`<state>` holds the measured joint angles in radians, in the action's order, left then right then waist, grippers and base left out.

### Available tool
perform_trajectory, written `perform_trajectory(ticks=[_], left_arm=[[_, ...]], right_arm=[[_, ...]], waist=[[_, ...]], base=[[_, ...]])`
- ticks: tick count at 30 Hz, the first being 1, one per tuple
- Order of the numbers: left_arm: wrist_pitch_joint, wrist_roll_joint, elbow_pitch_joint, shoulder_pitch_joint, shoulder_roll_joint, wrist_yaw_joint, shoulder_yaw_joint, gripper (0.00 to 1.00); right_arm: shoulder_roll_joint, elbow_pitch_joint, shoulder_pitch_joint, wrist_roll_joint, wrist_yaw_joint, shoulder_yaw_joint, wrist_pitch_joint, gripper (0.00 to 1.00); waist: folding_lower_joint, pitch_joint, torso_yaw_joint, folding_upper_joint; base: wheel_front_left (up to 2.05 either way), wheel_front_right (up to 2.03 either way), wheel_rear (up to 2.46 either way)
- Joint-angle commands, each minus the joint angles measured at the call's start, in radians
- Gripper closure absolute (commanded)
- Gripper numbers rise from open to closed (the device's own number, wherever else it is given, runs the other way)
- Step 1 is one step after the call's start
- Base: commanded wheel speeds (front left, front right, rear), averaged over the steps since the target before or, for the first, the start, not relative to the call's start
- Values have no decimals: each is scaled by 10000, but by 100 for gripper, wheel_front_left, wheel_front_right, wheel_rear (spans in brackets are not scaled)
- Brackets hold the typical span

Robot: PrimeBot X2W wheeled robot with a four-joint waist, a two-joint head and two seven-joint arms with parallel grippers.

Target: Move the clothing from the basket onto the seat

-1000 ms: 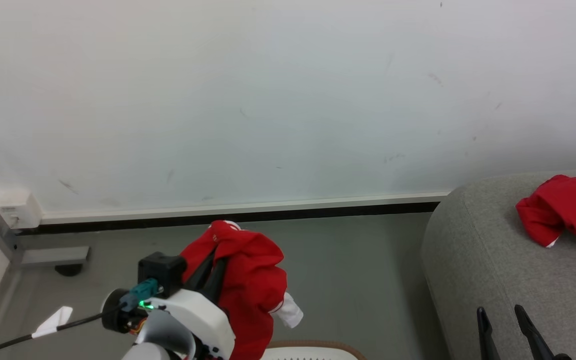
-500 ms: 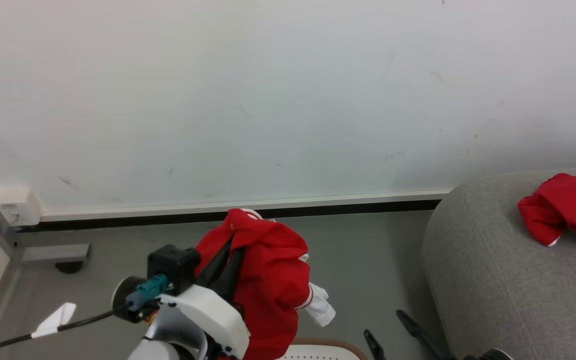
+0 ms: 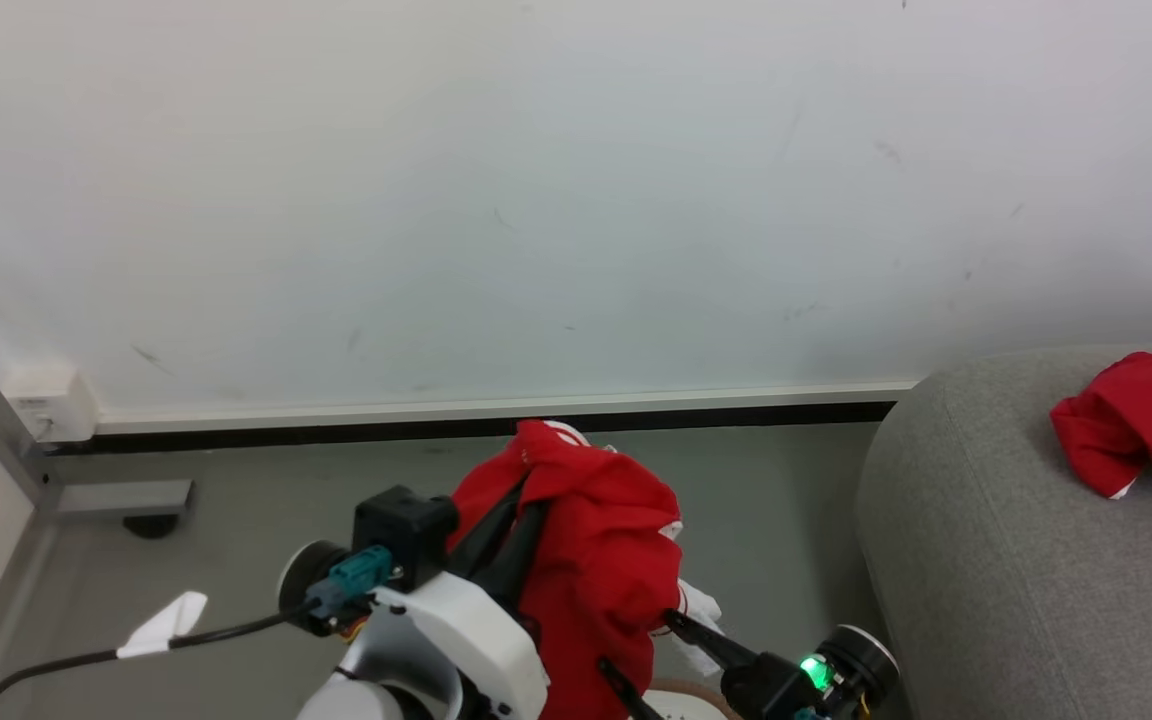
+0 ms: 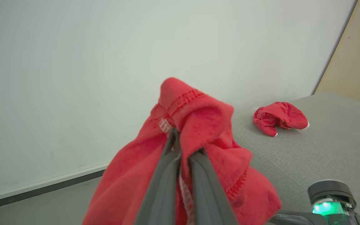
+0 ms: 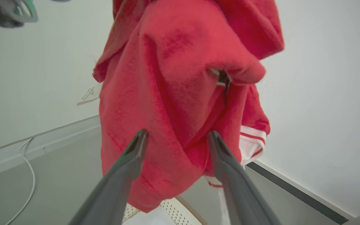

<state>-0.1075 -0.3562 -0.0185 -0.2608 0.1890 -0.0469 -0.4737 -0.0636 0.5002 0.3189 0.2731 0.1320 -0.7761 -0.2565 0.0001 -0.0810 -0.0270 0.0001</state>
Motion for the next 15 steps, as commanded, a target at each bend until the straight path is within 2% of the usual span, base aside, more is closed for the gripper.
perform_trajectory(ticks=[1, 3, 7, 8, 9, 15], left_arm=[[-37, 85, -56, -107, -42, 45, -65, 100], [-113, 123, -120, -205, -106, 130, -271, 100], [-206, 111, -140, -252, -239, 204, -501, 100], [-216, 101, -124, -280, -268, 217, -544, 100], [-210, 82, -97, -307, -297, 240, -585, 100], [-120, 21, 75, -368, -266, 185, -570, 100]], right_arm=[[3, 257, 238, 46, -26, -77, -44, 0], [129, 1029, 861, 76, -26, -342, -68, 0], [150, 1052, 1418, 759, -26, -957, -77, 0], [141, 999, 1522, 984, -26, -1061, -67, 45], [139, 889, 1590, 1242, -26, -1139, -68, 100], [138, 637, 1720, 1690, -26, -1057, -70, 100]], waist=[[-1, 4, 26, -1], [-1, 16, 84, -1], [-1, 28, 192, -1], [-1, 30, 234, -1], [-1, 27, 274, -1], [-1, 75, 343, -1]], base=[[0, 0, 0], [0, 0, 0], [0, 0, 0], [0, 0, 0], [0, 0, 0], [0, 0, 0]])
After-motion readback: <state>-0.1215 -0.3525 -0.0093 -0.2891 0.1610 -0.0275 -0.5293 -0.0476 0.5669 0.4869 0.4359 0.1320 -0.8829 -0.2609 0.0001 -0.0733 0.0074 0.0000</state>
